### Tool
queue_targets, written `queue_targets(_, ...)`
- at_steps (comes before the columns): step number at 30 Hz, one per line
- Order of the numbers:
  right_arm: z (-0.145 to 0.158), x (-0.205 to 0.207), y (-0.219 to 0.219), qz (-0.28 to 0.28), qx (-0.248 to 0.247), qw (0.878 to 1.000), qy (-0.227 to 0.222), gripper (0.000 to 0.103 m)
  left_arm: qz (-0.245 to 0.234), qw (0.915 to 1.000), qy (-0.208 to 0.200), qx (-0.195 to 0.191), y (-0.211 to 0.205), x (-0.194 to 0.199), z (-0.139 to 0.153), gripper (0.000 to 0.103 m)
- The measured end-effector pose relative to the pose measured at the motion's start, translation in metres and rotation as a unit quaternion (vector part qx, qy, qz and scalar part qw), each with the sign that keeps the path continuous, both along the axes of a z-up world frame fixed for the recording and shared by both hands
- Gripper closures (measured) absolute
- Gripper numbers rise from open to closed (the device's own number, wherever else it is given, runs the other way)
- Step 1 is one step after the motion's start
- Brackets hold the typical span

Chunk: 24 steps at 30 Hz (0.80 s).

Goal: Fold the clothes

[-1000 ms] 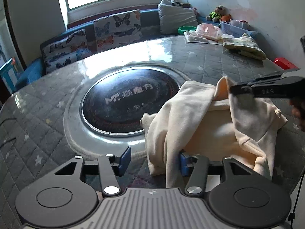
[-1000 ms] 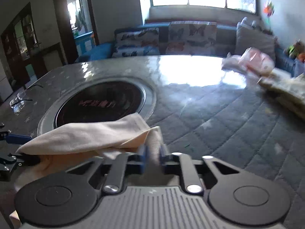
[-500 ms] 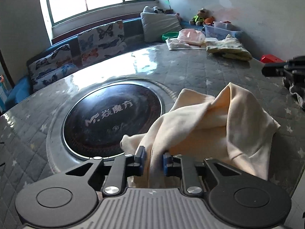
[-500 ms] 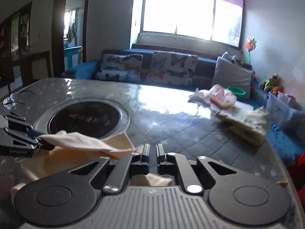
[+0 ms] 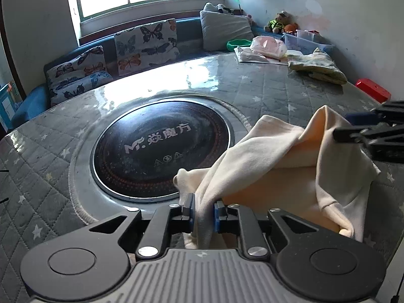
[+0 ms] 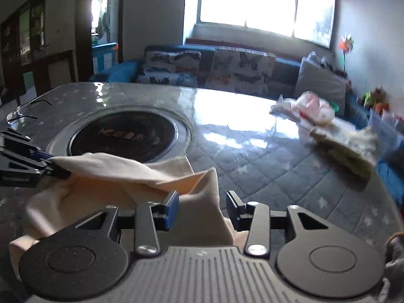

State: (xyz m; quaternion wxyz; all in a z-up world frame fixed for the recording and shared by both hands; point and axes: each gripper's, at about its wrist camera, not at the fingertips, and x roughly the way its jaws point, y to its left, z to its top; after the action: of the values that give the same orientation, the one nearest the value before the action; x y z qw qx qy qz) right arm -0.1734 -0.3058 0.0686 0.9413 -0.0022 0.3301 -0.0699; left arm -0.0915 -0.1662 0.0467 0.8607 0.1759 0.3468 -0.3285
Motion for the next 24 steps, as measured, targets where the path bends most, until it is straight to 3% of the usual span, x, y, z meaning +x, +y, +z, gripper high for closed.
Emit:
queue_targets(3,-0.009,0.005,-0.004,0.003,0.006,1.0,0.013,0.094,-0.004,1.0,-0.007,0.002,-0.003,0.0,0.0,0.085)
queue_targets(9,0.013,0.013,0.003,0.013,-0.03,0.999,-0.027,0.095,0.041,0.9991,-0.002,-0.009,0.008,0.026,0.004,0.093)
queue_targets(16,0.045,0.029,0.019,0.024,-0.055,0.993,-0.1,0.095,0.106,0.9939,-0.022,-0.024,0.048,0.044,0.02,0.095)
queue_targets(20,0.05,0.036,0.025,0.023,-0.056,0.992,-0.107,0.095,0.13,0.9911,0.001,-0.029,0.084,0.043,0.023,0.095)
queue_targets(24,0.038,0.028,0.02,0.009,-0.05,0.995,-0.084,0.095,0.133,0.9902,0.039,-0.014,0.113,0.031,0.012,0.095)
